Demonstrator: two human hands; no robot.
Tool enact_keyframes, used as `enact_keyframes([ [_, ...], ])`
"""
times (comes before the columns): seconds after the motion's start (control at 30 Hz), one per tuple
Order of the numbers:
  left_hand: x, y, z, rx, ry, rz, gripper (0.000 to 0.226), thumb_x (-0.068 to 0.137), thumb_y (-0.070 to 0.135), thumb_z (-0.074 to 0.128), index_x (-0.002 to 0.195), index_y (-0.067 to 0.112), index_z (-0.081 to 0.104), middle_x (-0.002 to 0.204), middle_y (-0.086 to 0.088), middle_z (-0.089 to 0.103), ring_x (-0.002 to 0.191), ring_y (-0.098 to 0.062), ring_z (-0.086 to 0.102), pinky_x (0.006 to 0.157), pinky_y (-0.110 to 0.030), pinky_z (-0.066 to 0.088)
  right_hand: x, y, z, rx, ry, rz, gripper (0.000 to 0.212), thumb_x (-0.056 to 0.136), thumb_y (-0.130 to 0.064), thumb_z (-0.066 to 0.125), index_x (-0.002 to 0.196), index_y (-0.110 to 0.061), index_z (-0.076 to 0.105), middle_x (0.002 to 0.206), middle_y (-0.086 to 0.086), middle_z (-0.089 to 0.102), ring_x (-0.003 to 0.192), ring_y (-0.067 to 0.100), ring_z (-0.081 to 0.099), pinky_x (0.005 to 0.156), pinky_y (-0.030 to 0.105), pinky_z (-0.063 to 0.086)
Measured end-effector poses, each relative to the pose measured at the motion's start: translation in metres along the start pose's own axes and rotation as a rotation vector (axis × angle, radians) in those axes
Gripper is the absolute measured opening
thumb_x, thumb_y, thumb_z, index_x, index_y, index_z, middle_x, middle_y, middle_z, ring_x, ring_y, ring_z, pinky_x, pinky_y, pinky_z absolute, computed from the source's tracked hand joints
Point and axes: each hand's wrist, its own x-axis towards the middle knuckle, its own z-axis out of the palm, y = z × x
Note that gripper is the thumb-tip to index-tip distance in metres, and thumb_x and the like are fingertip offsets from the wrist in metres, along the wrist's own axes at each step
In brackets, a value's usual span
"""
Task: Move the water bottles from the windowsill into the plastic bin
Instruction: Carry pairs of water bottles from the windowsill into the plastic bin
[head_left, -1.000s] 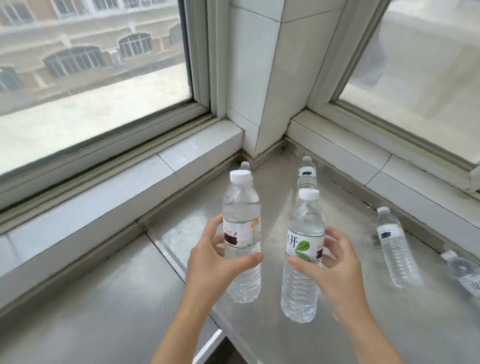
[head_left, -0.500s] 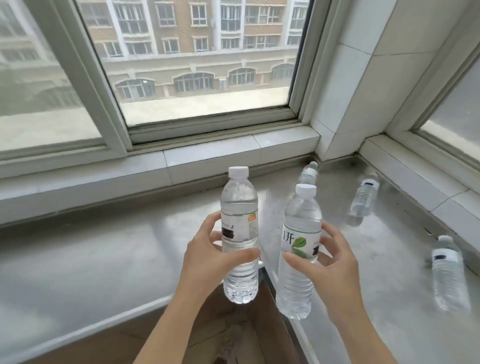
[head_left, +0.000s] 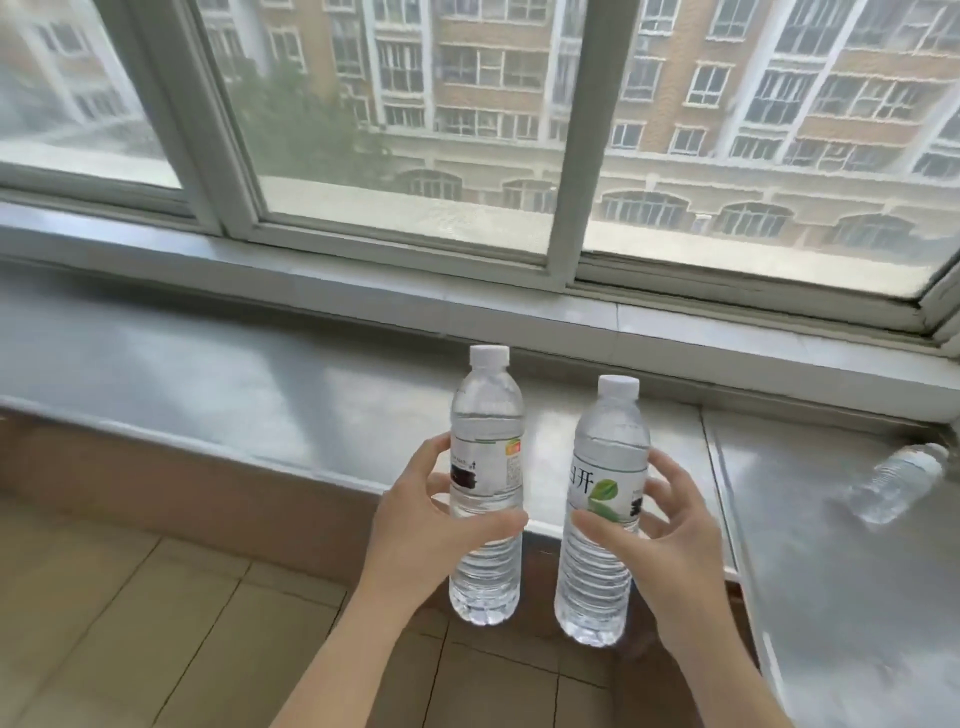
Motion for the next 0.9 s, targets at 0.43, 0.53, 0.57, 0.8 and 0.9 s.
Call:
enact_keyframes([
  [0.43,-0.086,-0.114,-0.261,-0.070,0.506,-0.120,0.081,0.040,0.055,0.089,0.112,0.060,0.052,0.093,0.010,0.076,0.083,-0.009,0.073,0.080,-0.045,0.060,-0.085,-0.040,0.278,-0.016,-0.498,-0.045,0.082,0.051,-0.003,0.090,0.114,-0.042,0.053,0.094,-0.008,0.071,0.081,0.010,0.071,0.075,0.034,0.055],
  [0.53,-0.118,-0.139,-0.316,-0.083,0.612,-0.155,0.080,0.043,0.054,0.088,0.114,0.060,0.052,0.093,0.012,0.076,0.084,-0.006,0.072,0.080,-0.042,0.060,-0.116,-0.051,0.340,-0.018,-0.617,-0.066,0.082,0.052,-0.005,0.090,0.120,-0.034,0.054,0.095,-0.007,0.072,0.079,0.004,0.070,0.072,0.028,0.052],
  [0.57,-0.129,-0.146,-0.332,-0.089,0.642,-0.170,0.080,0.044,0.053,0.087,0.116,0.058,0.052,0.094,0.012,0.077,0.085,-0.005,0.073,0.081,-0.042,0.060,-0.127,-0.054,0.360,-0.016,-0.656,-0.073,0.082,0.053,-0.006,0.090,0.121,-0.033,0.054,0.095,-0.007,0.072,0.079,0.004,0.070,0.072,0.028,0.052],
  [0.8,-0.195,-0.190,-0.418,-0.160,0.945,-0.247,0.074,0.046,0.050,0.087,0.112,0.057,0.055,0.094,0.020,0.076,0.083,-0.003,0.073,0.082,-0.042,0.060,-0.187,-0.074,0.480,-0.024,-0.967,-0.140,0.083,0.054,-0.005,0.089,0.125,-0.029,0.053,0.093,-0.005,0.072,0.079,0.009,0.072,0.070,0.028,0.055],
  [0.9,-0.217,-0.205,-0.443,-0.186,1.078,-0.294,0.074,0.044,0.051,0.085,0.112,0.055,0.055,0.093,0.022,0.075,0.082,-0.001,0.071,0.081,-0.040,0.059,-0.211,-0.082,0.526,-0.029,-1.113,-0.163,0.080,0.056,-0.003,0.088,0.121,-0.033,0.051,0.097,-0.006,0.070,0.077,-0.001,0.069,0.058,0.011,0.051],
])
